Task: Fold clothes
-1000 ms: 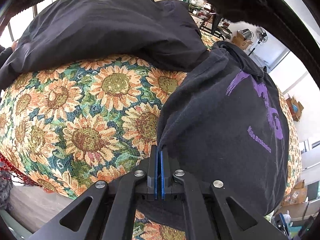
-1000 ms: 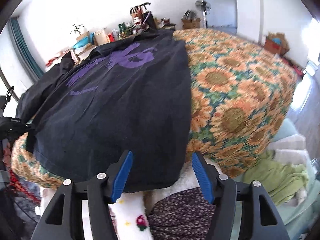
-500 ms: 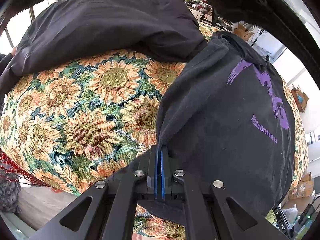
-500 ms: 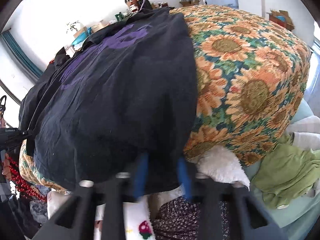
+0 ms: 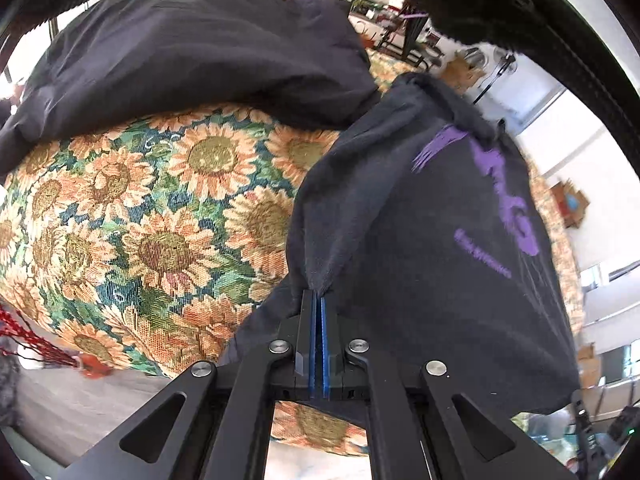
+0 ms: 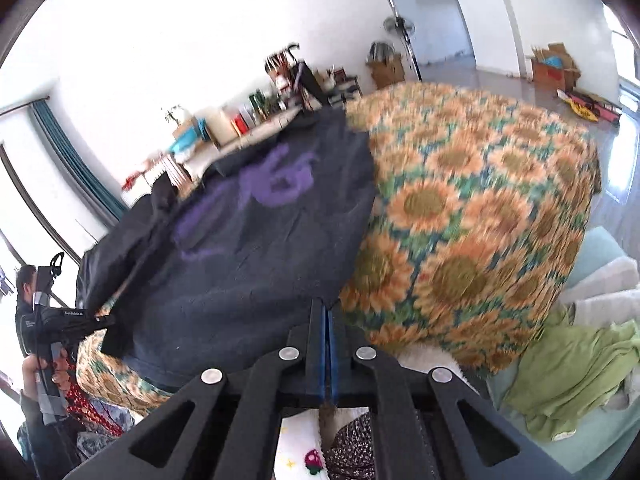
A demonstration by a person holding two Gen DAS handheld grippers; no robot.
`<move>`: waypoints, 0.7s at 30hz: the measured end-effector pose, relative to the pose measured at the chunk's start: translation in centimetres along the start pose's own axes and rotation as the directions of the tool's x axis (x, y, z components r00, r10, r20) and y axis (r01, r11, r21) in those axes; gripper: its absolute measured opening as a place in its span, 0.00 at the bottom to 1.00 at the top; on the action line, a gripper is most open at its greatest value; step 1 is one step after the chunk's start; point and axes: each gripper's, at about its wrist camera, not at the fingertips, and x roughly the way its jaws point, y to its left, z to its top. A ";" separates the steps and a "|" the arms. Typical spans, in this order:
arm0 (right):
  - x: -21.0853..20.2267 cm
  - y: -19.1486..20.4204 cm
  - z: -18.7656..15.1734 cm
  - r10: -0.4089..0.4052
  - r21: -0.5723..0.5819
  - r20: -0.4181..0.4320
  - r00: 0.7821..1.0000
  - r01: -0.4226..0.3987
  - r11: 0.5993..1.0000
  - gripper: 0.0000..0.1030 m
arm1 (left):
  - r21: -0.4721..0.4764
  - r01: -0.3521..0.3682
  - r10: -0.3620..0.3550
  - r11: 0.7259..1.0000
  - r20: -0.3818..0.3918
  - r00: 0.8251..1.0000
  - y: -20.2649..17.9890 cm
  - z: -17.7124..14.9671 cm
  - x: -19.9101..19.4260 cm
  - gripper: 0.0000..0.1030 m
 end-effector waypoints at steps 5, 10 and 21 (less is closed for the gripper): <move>0.2 -0.6 -2.1 -0.037 -0.009 -0.089 0.995 0.036 0.999 0.00 | 0.032 -0.022 0.023 0.999 -0.028 0.999 0.3 -0.9 -0.5 0.02; 3.6 -2.6 -6.2 -0.065 0.036 -0.242 0.968 0.076 0.996 0.00 | 0.068 -0.095 0.101 0.993 -0.098 0.990 1.0 -1.7 1.9 0.01; 1.6 -3.3 0.1 -0.176 -0.032 -0.132 0.976 0.173 0.984 0.55 | -0.059 0.014 -0.022 0.998 -0.130 0.991 2.7 0.7 0.2 0.02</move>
